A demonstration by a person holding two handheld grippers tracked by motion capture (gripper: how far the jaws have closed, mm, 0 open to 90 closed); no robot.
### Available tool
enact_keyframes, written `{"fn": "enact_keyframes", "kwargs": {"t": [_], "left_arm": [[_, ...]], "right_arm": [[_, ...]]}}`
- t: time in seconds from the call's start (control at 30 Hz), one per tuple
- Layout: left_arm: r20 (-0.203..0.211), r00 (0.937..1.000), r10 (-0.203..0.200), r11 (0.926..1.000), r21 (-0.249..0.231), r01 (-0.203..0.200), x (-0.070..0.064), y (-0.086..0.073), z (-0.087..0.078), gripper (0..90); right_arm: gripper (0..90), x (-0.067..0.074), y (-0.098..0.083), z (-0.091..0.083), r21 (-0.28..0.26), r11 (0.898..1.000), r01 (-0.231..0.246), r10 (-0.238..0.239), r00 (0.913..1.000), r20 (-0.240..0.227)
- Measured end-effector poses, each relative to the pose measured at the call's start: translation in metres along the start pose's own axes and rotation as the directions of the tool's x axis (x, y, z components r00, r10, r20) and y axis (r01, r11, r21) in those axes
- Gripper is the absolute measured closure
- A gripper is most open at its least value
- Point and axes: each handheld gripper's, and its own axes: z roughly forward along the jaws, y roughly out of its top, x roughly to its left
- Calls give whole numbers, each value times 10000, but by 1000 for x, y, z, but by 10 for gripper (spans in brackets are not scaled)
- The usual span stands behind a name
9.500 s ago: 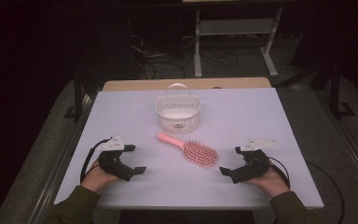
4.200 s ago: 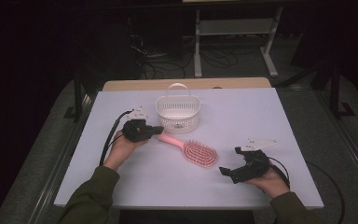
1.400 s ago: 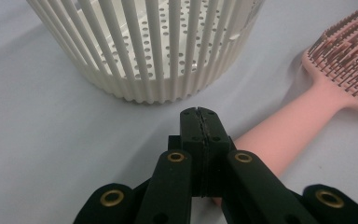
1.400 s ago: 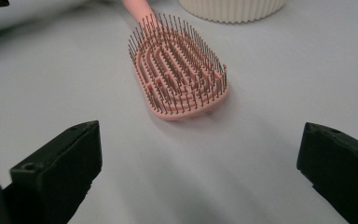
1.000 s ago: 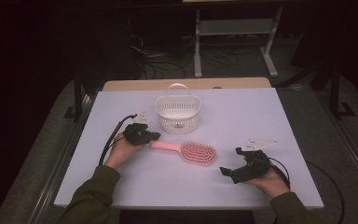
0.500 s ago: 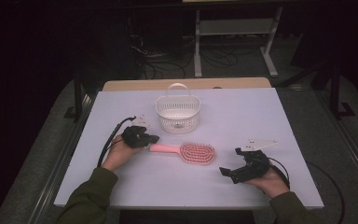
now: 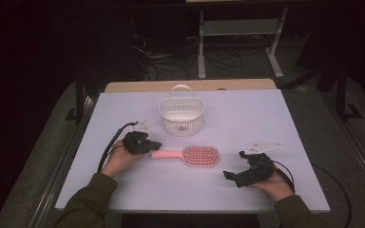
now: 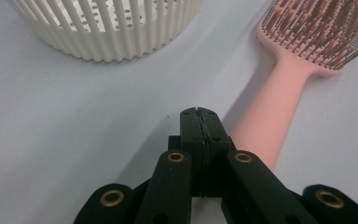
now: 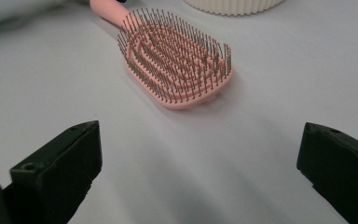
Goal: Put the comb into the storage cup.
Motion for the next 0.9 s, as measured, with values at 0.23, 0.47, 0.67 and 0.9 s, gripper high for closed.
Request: {"fn": "enact_keyframes", "kwargs": {"t": [0.23, 0.47, 0.67, 0.9], "left_arm": [[98, 10000, -8, 10000, 21, 7, -4, -4, -4, 900], [176, 9998, 77, 9998, 156, -79, -12, -10, -7, 900], [223, 9996, 148, 9996, 220, -153, -18, -13, -10, 900], [375, 9992, 131, 9997, 189, -138, -28, -20, -16, 900]], "right_arm": [[0, 1, 0, 1, 25, 10000, -9, 9, 10000, 12], [0, 1, 0, 0, 18, 10000, 12, -12, 10000, 8], [0, 1, 0, 0, 21, 10000, 23, -23, 10000, 15], [0, 1, 0, 0, 44, 10000, 23, -23, 10000, 22]]}}
